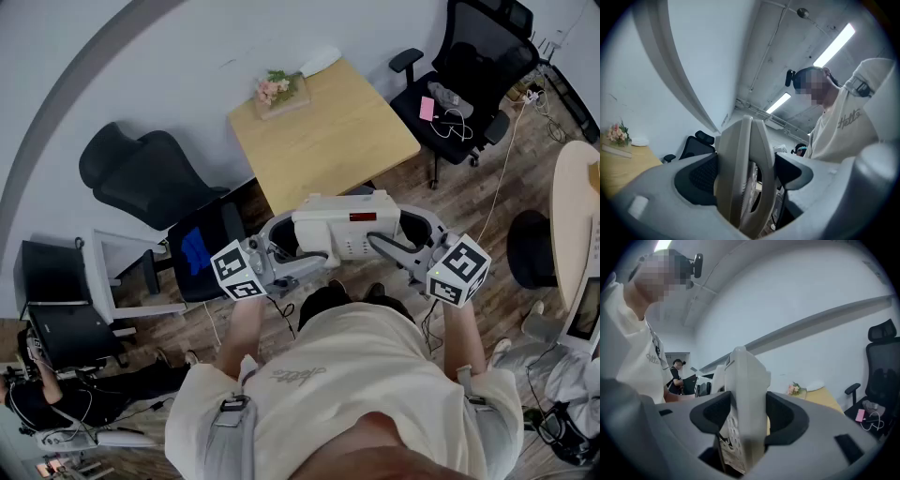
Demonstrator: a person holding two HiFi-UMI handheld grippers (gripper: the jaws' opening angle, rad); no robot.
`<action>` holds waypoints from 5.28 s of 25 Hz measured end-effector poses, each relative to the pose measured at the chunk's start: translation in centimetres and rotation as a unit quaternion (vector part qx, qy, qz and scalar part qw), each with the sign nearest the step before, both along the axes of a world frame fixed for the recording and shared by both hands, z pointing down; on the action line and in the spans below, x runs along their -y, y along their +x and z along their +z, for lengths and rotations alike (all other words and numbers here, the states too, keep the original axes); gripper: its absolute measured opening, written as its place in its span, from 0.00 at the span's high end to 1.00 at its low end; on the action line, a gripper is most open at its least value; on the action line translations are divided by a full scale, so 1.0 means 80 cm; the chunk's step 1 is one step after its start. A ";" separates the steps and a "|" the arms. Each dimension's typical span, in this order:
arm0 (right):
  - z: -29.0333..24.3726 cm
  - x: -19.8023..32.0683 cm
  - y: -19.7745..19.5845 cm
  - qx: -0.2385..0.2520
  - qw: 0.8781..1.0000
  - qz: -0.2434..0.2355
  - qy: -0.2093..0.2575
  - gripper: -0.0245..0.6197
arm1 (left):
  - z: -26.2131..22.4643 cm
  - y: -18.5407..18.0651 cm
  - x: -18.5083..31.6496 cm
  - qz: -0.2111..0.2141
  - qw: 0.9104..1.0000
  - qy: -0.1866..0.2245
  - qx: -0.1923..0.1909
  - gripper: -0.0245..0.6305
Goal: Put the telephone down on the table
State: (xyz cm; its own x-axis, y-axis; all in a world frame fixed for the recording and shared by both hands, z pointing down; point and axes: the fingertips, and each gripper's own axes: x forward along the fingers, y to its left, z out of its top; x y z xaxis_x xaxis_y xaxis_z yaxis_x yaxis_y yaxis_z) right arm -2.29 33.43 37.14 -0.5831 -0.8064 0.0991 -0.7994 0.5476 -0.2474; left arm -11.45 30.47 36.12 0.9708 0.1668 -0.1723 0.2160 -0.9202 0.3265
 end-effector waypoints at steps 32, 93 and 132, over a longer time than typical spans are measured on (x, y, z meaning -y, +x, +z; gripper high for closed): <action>0.034 0.101 0.032 -0.001 0.999 -0.028 -0.022 0.60 | 0.033 0.029 0.093 -0.035 0.999 -0.009 0.002 0.37; 0.108 0.560 0.134 0.030 0.970 -0.216 -0.104 0.60 | 0.106 0.127 0.508 -0.224 0.967 -0.117 0.026 0.37; 0.341 0.646 0.097 0.055 0.930 -0.181 -0.316 0.61 | 0.336 0.092 0.614 -0.161 0.932 -0.314 0.083 0.37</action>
